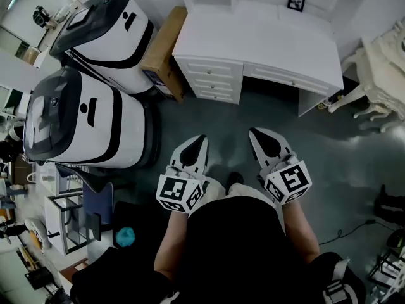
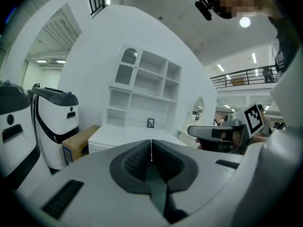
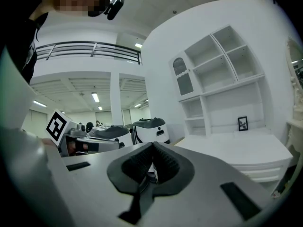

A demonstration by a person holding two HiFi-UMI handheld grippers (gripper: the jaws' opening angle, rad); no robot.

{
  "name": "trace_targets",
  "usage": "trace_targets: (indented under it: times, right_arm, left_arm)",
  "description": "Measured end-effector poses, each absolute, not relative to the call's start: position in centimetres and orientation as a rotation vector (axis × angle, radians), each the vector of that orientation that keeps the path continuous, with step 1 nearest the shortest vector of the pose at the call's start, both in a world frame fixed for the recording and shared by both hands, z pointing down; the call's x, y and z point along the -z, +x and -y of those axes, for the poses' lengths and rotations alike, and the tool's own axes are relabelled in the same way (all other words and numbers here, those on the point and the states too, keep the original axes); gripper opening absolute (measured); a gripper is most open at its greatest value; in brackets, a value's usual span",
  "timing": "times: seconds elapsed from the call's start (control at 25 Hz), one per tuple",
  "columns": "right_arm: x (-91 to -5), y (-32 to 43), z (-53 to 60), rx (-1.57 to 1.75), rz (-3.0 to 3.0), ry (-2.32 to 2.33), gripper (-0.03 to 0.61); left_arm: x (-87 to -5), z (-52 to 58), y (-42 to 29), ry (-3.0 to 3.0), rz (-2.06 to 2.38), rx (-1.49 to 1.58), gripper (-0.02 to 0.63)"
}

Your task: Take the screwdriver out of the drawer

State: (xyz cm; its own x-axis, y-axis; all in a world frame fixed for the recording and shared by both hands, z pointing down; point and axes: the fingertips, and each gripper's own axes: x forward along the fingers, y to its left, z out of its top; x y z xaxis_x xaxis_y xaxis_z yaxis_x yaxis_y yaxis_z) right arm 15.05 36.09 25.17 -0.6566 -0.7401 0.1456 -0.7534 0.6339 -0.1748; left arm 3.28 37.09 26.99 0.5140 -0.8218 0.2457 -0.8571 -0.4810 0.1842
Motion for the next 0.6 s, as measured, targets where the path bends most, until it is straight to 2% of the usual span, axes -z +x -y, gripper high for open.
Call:
trace_targets:
  times: [0.6]
  right_arm:
    - [-27.1, 15.9, -33.2, -0.415, 2.751, 1.312, 0.018]
  left_arm:
    - [-29.1, -34.2, 3.3, 2.480, 1.342, -0.223, 0.025]
